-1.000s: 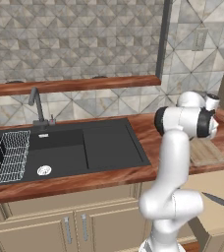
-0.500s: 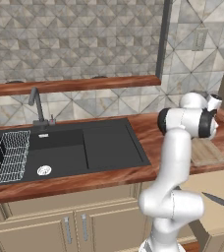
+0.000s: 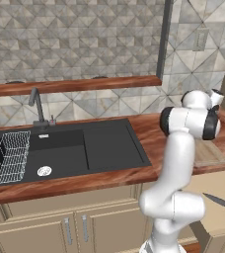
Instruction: Open the drawer on the right and place the cutting tools on the cutting board.
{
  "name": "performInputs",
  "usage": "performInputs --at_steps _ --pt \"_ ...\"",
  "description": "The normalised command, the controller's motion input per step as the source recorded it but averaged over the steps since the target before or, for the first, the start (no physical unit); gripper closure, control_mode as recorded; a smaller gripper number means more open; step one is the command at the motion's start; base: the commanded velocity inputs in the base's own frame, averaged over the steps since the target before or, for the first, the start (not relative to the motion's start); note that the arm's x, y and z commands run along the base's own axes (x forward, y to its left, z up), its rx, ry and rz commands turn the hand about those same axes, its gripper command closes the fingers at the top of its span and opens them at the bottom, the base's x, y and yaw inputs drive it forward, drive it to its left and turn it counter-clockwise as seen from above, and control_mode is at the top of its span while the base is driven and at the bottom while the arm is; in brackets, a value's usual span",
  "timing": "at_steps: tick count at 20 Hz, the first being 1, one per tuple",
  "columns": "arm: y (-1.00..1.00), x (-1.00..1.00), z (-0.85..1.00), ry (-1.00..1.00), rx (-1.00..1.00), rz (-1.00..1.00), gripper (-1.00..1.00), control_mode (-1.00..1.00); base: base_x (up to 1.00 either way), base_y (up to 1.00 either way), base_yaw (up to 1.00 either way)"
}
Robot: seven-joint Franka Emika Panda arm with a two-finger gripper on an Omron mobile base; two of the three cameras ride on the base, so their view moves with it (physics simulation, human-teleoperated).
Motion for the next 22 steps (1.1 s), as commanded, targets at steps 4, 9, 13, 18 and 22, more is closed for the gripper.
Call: performInputs --at_steps 4,9,13,18,22 --pt "0.08 -0.99 1.0 -0.15 -0.01 -0.07 -1.0 -1.0 0.0 0.0 0.0" --pt "0.04 -1.0 1.0 -0.07 -0.03 -0.01 -1.0 -1.0 0.0 0.0 0.0" --pt "0.0 -1.0 0.91 0.0 -0.05 0.07 -1.0 -1.0 0.0 0.0 0.0" --pt "-0.15 -0.97 0.64 0.0 -0.05 0.16 -1.0 -1.0 0.0 0.0 0.0" --pt "-0.43 -1.0 0.32 0.02 -0.02 0.23 -1.0 -1.0 0.0 0.0 0.0"
